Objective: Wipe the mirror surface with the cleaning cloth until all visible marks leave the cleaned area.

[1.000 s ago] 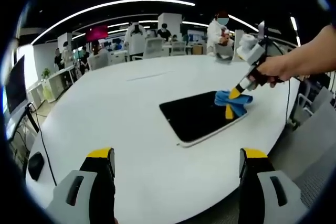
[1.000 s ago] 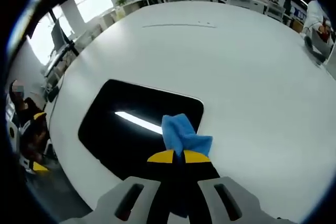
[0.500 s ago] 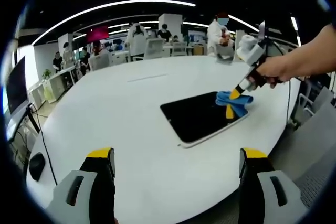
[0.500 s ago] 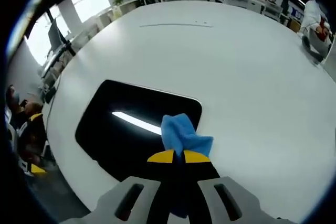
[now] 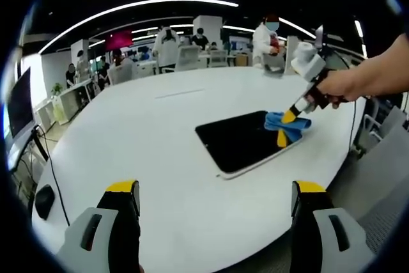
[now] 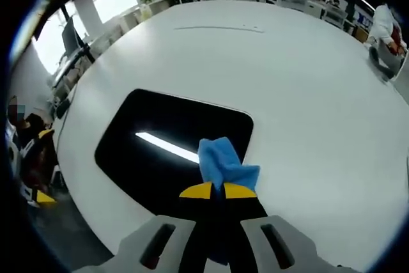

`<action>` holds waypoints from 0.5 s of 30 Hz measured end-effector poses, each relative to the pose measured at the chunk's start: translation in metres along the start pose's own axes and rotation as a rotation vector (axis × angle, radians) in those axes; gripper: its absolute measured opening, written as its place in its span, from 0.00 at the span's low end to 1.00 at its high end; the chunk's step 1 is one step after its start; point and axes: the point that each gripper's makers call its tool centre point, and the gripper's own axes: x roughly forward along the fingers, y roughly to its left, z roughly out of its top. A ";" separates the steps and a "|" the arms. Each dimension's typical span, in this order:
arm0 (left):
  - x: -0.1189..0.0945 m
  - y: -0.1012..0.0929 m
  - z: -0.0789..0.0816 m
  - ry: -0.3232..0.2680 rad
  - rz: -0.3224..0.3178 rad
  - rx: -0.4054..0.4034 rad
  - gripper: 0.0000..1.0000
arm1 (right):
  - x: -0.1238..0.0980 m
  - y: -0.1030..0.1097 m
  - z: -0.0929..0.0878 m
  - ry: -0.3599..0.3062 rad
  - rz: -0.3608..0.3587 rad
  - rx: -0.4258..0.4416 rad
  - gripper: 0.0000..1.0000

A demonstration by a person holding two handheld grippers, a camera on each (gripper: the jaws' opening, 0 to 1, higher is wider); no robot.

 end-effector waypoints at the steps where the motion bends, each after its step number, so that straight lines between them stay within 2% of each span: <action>1: 0.000 0.000 0.000 0.000 0.002 0.000 0.99 | 0.000 0.000 -0.001 -0.008 0.000 -0.001 0.00; 6: -0.001 0.001 0.000 -0.002 0.003 -0.002 0.99 | -0.004 0.003 -0.006 -0.021 0.003 0.030 0.00; 15: -0.001 0.001 -0.001 0.002 0.006 -0.011 0.99 | -0.016 0.015 -0.031 -0.025 0.033 0.075 0.00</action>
